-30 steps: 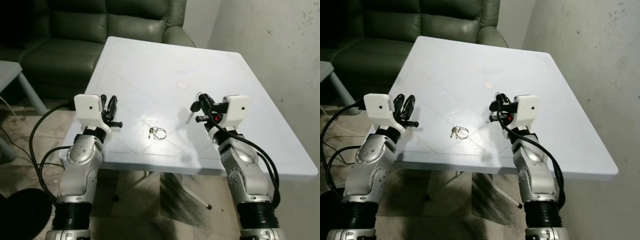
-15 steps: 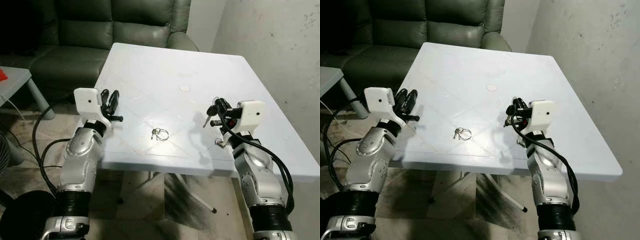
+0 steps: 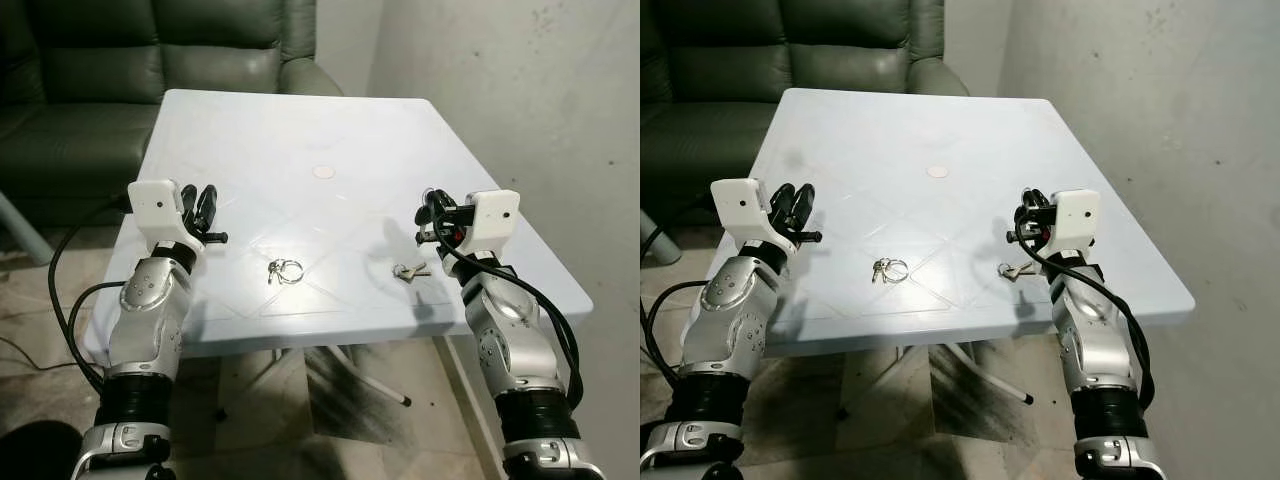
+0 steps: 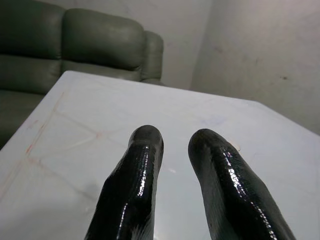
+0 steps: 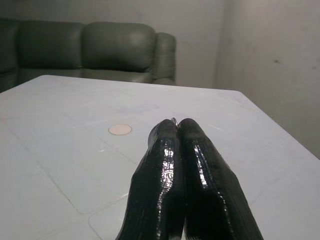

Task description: Hang keys on a hook

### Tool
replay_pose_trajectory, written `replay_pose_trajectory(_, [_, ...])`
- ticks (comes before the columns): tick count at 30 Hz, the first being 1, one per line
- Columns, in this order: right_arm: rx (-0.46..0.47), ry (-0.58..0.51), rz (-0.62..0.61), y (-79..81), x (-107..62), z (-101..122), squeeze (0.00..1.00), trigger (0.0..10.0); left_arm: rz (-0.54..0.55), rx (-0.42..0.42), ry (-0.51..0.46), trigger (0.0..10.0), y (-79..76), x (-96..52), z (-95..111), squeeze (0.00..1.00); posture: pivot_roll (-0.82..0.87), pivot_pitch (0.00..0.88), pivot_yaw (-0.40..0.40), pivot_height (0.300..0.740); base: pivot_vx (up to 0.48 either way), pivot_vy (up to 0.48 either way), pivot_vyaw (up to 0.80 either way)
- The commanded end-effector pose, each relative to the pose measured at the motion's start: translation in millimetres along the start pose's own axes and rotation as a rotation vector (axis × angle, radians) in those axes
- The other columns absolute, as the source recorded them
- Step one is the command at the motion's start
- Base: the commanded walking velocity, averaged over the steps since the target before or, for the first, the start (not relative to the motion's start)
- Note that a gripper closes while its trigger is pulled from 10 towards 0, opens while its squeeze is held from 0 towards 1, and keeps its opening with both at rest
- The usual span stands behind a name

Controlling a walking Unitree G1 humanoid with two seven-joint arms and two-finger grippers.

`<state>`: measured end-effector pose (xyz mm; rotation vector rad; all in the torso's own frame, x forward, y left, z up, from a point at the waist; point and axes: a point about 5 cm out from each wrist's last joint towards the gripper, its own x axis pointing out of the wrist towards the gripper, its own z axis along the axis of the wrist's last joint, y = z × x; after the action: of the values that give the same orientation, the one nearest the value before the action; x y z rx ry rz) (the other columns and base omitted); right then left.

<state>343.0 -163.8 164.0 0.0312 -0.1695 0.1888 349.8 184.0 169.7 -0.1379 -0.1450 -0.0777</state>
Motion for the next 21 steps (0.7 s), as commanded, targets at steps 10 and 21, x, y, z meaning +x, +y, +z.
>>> replay_pose_trajectory(10, [0.004, -0.004, 0.016, 5.6, 5.9, 0.5, 0.00, 10.0, 0.061, 0.012, -0.014, 10.0, 4.8, 4.5, 4.9, 0.00, -0.05, 0.000, -0.068, 0.740, 0.000, 0.000, -0.74])
replay_pose_trajectory(21, [-0.011, 0.014, 0.009, 3.1, 2.3, -4.0, 0.00, 10.0, 0.044, 0.009, -0.024, 10.0, -0.3, 4.1, 3.7, 0.00, -0.06, 0.000, -0.067, 0.740, 0.000, 0.000, -0.74])
